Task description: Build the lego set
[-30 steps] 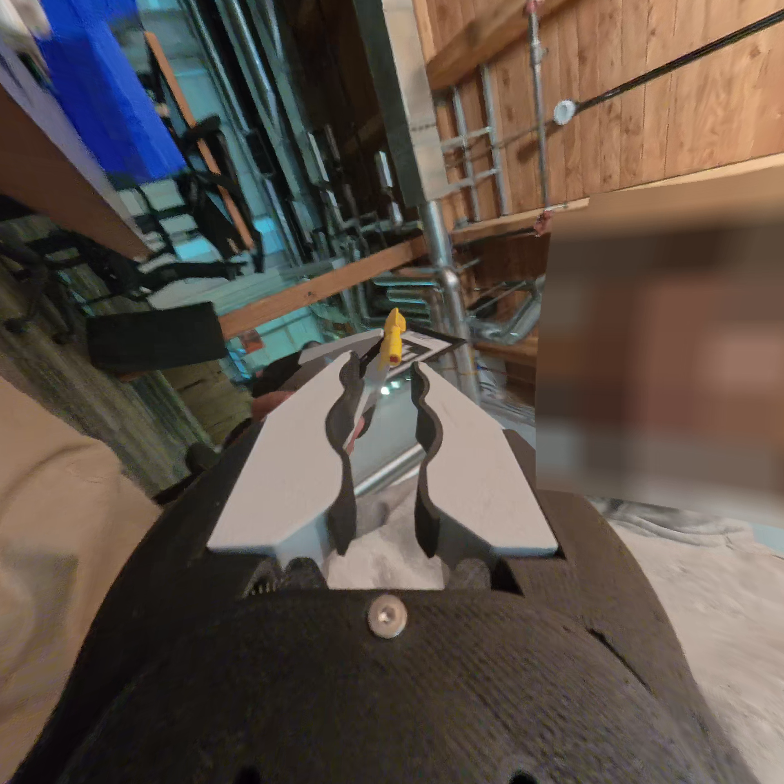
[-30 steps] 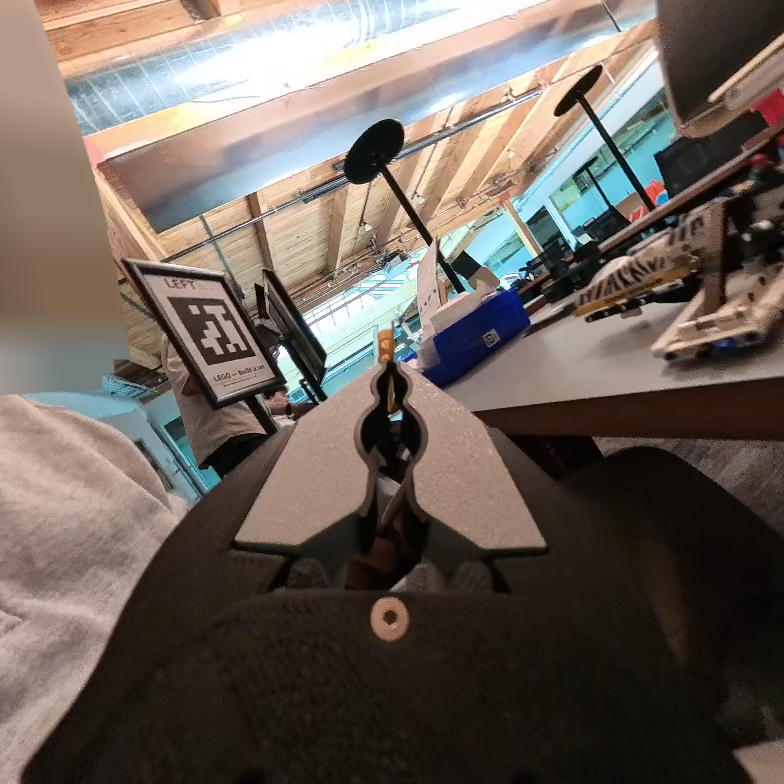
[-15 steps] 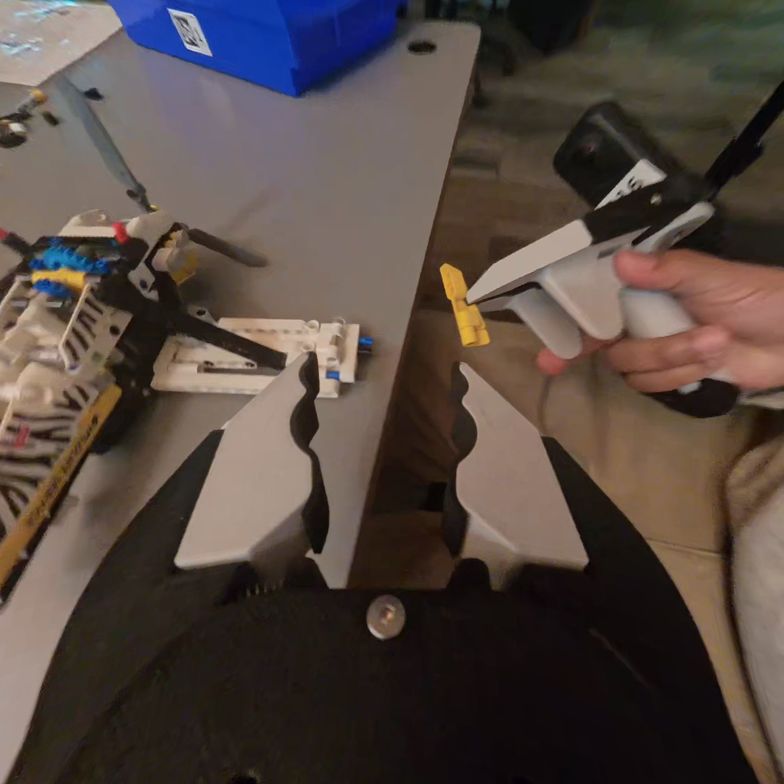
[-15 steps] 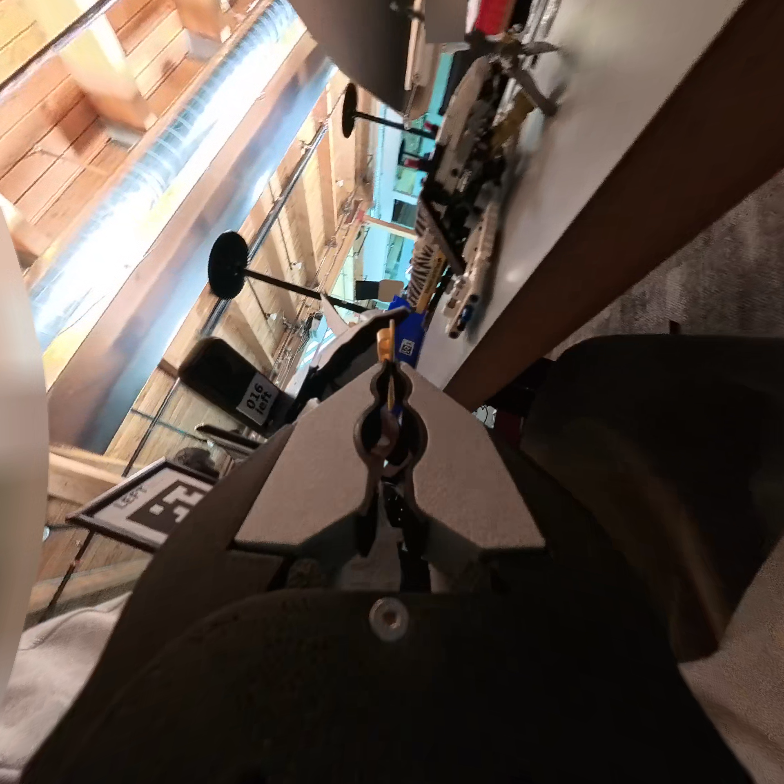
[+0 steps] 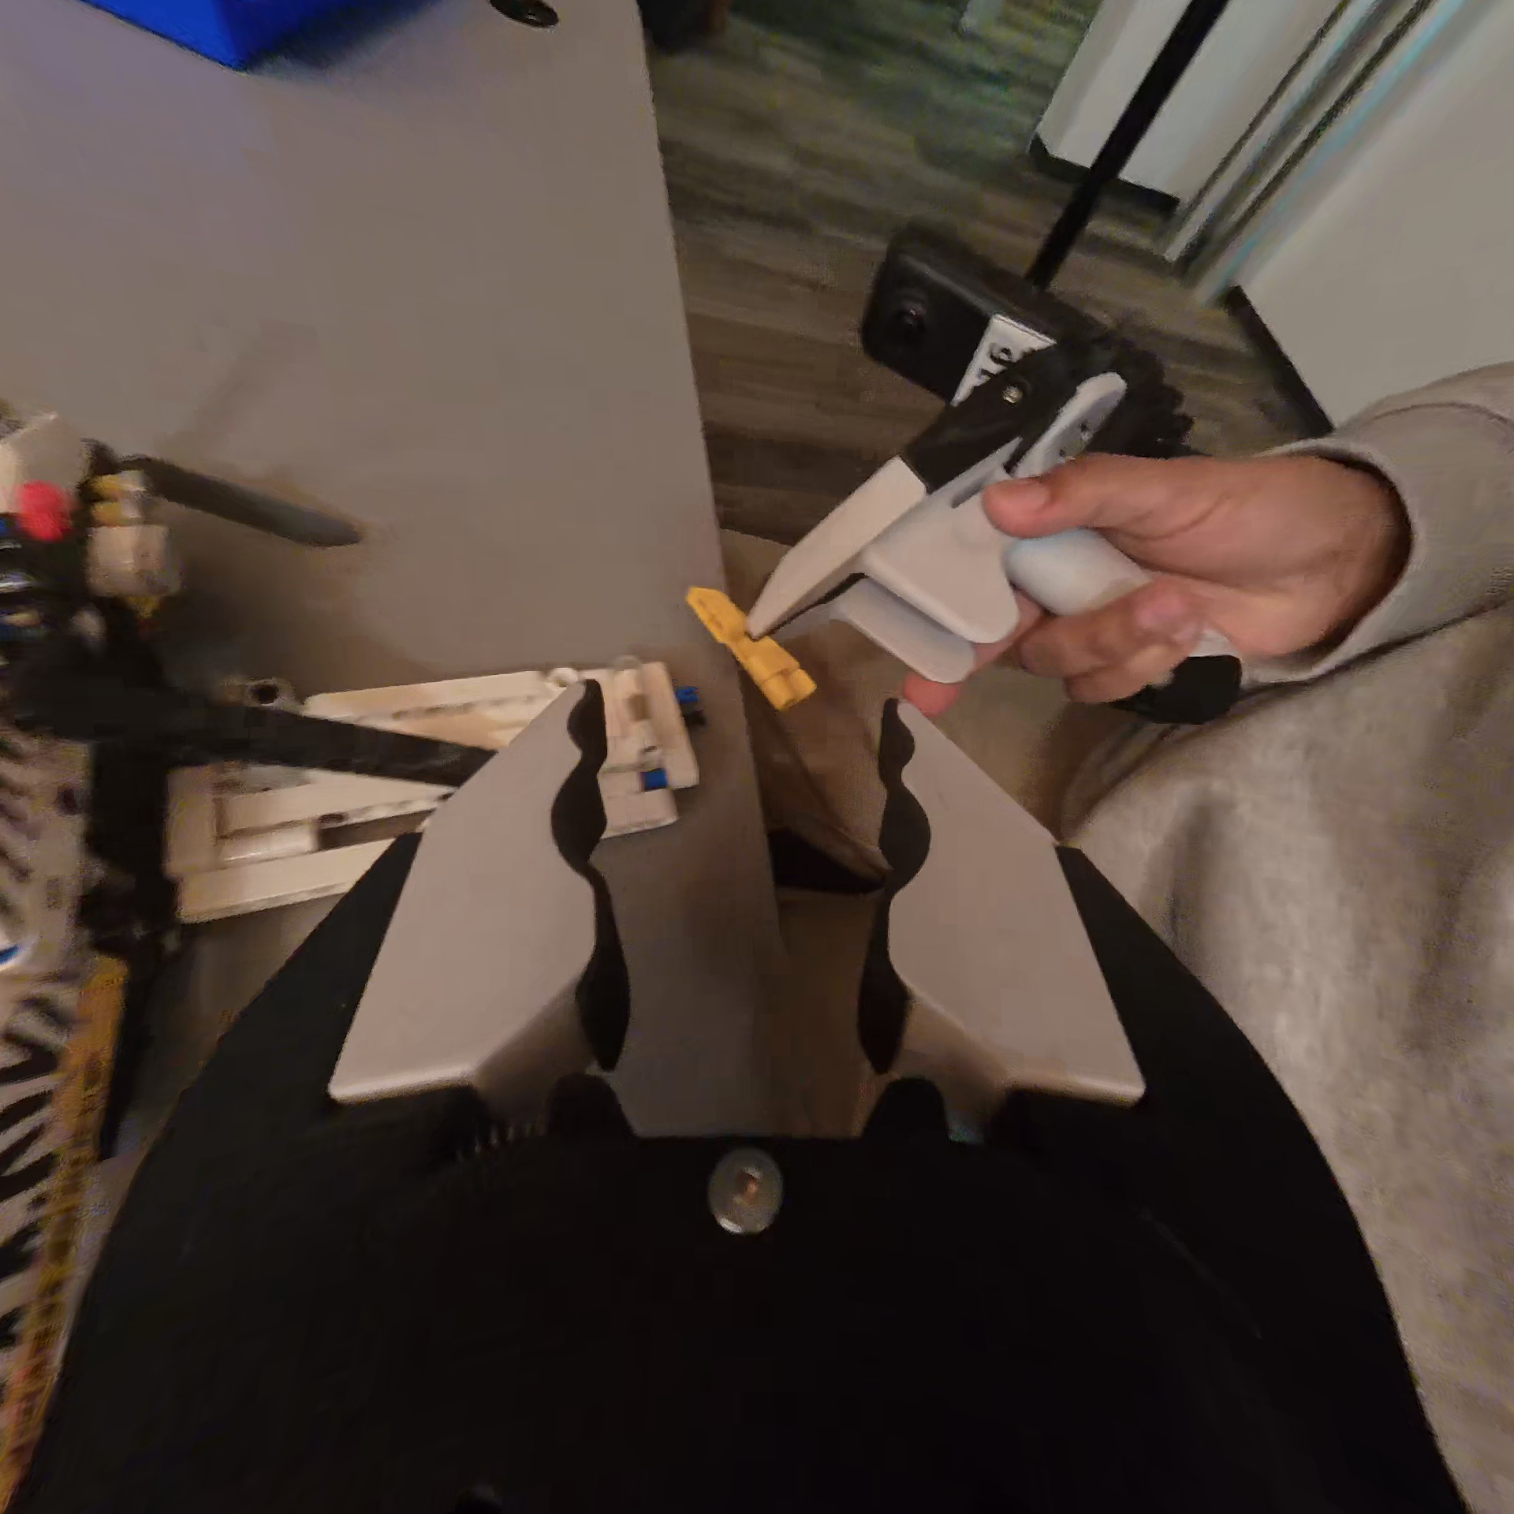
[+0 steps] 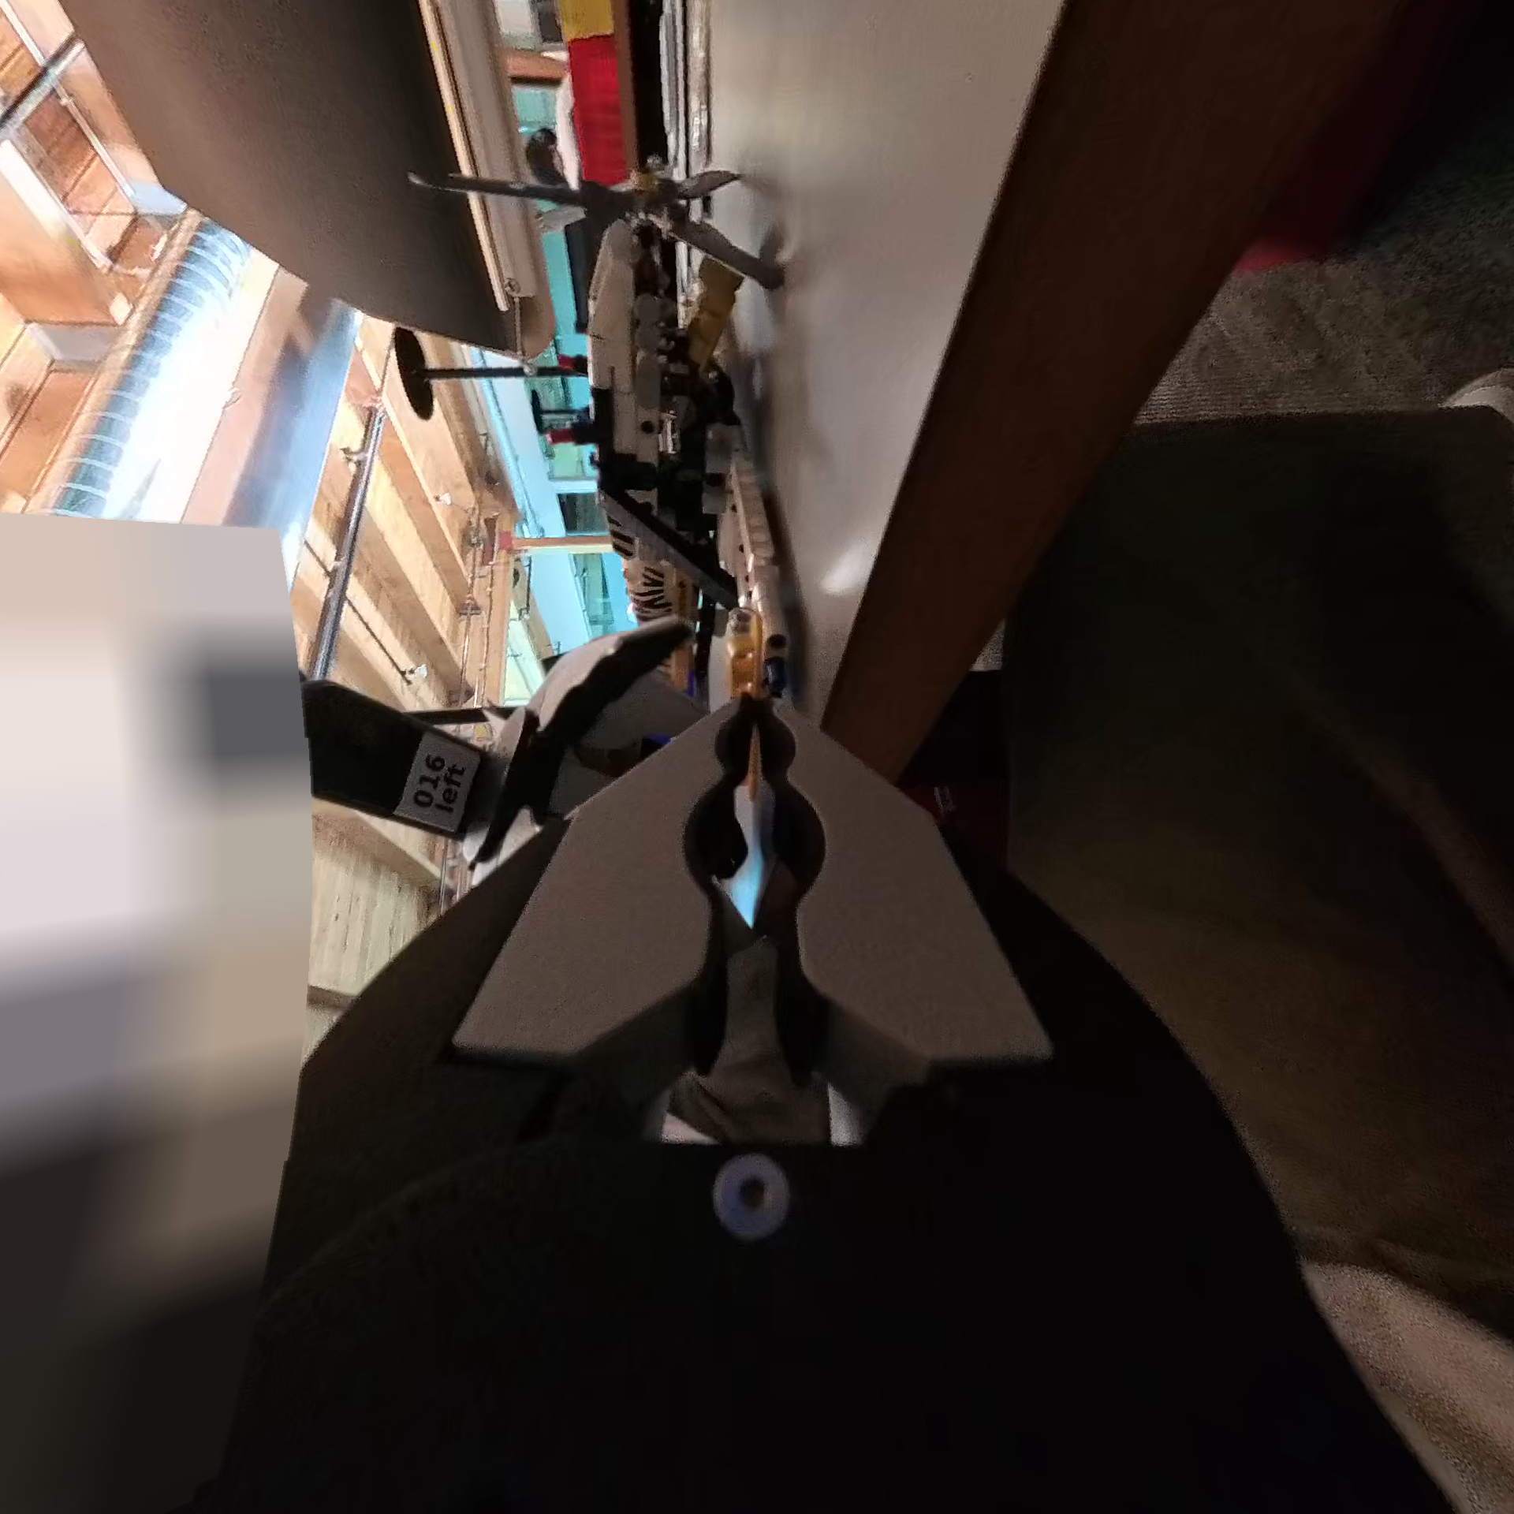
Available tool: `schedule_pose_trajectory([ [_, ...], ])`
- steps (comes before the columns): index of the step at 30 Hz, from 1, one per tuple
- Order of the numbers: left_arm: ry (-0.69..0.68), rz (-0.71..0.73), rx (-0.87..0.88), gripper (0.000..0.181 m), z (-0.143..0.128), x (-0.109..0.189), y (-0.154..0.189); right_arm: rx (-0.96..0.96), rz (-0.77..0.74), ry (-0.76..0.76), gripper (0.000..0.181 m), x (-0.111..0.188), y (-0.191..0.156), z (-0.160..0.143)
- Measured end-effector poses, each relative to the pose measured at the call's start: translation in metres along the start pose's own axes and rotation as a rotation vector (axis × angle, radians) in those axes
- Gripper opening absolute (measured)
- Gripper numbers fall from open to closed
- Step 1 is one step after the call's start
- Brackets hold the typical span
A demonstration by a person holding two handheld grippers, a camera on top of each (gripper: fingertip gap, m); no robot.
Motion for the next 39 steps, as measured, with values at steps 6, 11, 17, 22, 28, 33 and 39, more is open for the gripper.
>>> schedule_pose_trajectory([
  [6, -0.035, -0.031, 0.045, 0.069, -0.005, -0.006, -0.006, -0.109, -0.092, 0.021, 0.000, -0.009, 0.003, -0.010],
  [11, -0.035, -0.124, 0.180, 0.071, -0.007, -0.004, -0.008, -0.053, -0.174, 0.029, 0.000, -0.013, -0.002, -0.012],
  [17, -0.046, -0.152, 0.216, 0.070, -0.009, -0.005, -0.007, -0.066, -0.225, 0.054, 0.000, -0.015, -0.004, -0.016],
  [22, -0.035, -0.154, 0.258, 0.063, -0.009, -0.005, -0.010, -0.054, -0.320, 0.054, 0.000, -0.016, -0.008, -0.018],
  [28, -0.028, -0.191, 0.338, 0.051, -0.009, -0.004, -0.012, -0.015, -0.488, 0.003, 0.000, -0.016, -0.017, -0.019],
  [33, -0.036, -0.189, 0.319, 0.052, -0.010, -0.005, -0.009, -0.062, -0.475, 0.020, 0.000, -0.014, -0.016, -0.022],
  [39, -0.042, -0.203, 0.311, 0.055, -0.010, -0.005, -0.006, -0.146, -0.360, 0.064, 0.000, -0.008, -0.011, -0.027],
])
Point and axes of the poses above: each gripper's, where its closed fingertips meet, x back along the fingers, z out of its top, y = z × x across the jaws, the point moved 6 cm from there along x, back along the fingers, and after that the axes turned 11 degrees about x, right-handed, at the moved point
